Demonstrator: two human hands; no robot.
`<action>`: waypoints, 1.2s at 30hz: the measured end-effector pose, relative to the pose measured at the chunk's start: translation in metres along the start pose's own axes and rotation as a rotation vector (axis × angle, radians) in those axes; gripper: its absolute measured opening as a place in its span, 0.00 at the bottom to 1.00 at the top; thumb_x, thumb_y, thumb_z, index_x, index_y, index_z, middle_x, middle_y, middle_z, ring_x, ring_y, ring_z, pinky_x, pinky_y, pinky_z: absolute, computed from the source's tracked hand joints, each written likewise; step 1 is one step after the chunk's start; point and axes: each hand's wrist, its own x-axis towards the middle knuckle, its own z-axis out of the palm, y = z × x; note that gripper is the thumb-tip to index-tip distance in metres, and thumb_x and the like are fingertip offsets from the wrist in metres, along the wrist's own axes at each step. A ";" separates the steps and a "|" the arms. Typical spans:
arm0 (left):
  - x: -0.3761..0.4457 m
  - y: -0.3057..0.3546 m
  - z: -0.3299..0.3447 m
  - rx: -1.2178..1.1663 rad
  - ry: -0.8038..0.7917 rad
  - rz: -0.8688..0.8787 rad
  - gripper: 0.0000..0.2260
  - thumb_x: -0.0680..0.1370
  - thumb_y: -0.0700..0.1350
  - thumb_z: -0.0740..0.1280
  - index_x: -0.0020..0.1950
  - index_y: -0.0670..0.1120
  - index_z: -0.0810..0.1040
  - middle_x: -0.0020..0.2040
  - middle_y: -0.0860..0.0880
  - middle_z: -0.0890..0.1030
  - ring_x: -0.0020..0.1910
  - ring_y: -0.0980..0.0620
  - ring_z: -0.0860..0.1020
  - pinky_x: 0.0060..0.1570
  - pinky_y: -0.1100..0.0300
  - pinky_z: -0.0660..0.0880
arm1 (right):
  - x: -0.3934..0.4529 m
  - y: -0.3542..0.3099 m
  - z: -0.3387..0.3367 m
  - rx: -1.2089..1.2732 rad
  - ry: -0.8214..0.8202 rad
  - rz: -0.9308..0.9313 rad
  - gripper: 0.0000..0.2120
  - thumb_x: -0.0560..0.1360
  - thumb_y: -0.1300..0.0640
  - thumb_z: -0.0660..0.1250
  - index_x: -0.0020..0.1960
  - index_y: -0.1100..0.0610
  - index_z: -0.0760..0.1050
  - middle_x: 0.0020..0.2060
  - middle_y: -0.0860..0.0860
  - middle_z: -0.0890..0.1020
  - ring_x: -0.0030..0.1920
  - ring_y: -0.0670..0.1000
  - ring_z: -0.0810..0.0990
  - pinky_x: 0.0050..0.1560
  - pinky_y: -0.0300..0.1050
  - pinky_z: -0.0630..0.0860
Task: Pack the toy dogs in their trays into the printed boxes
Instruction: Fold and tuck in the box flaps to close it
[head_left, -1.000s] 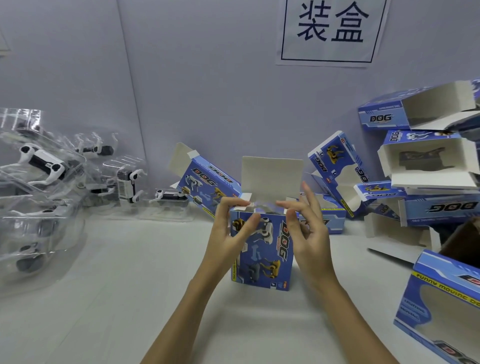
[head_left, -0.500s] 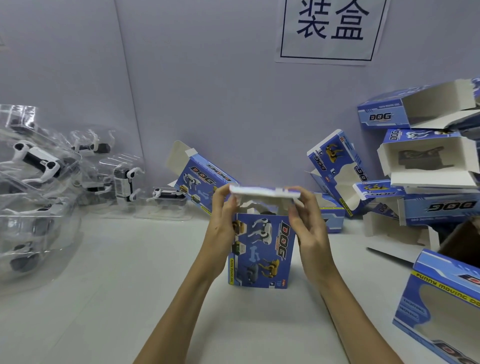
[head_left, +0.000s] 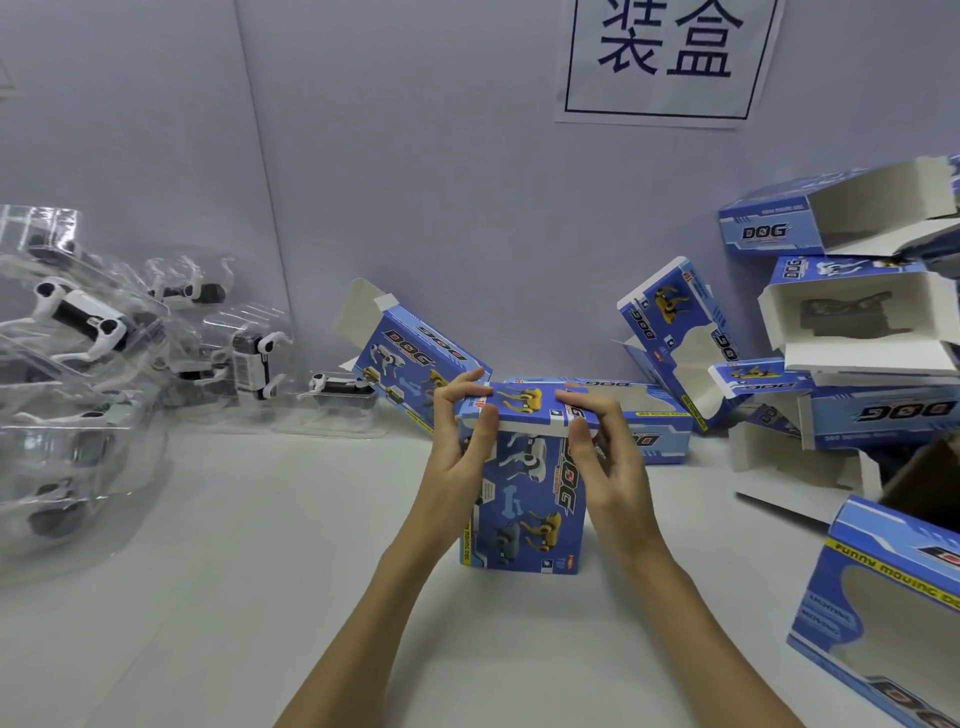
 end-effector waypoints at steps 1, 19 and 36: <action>-0.001 -0.001 0.001 -0.005 -0.003 -0.023 0.14 0.82 0.54 0.60 0.66 0.51 0.69 0.74 0.50 0.72 0.64 0.49 0.82 0.45 0.57 0.84 | 0.000 -0.001 0.000 -0.007 0.012 -0.010 0.20 0.80 0.39 0.62 0.65 0.50 0.75 0.63 0.50 0.81 0.65 0.55 0.82 0.57 0.69 0.81; -0.008 -0.002 0.012 0.849 0.040 0.216 0.59 0.64 0.68 0.78 0.85 0.48 0.52 0.78 0.51 0.63 0.78 0.51 0.61 0.75 0.42 0.65 | 0.003 -0.004 0.002 0.096 0.163 0.114 0.14 0.74 0.42 0.72 0.56 0.46 0.75 0.58 0.52 0.82 0.61 0.55 0.83 0.54 0.59 0.84; -0.006 -0.002 -0.005 1.072 -0.190 0.362 0.58 0.62 0.59 0.80 0.84 0.55 0.50 0.76 0.51 0.60 0.79 0.49 0.55 0.82 0.45 0.40 | 0.003 -0.003 -0.001 0.067 -0.027 0.105 0.23 0.80 0.46 0.64 0.75 0.37 0.71 0.63 0.51 0.83 0.57 0.50 0.86 0.45 0.48 0.86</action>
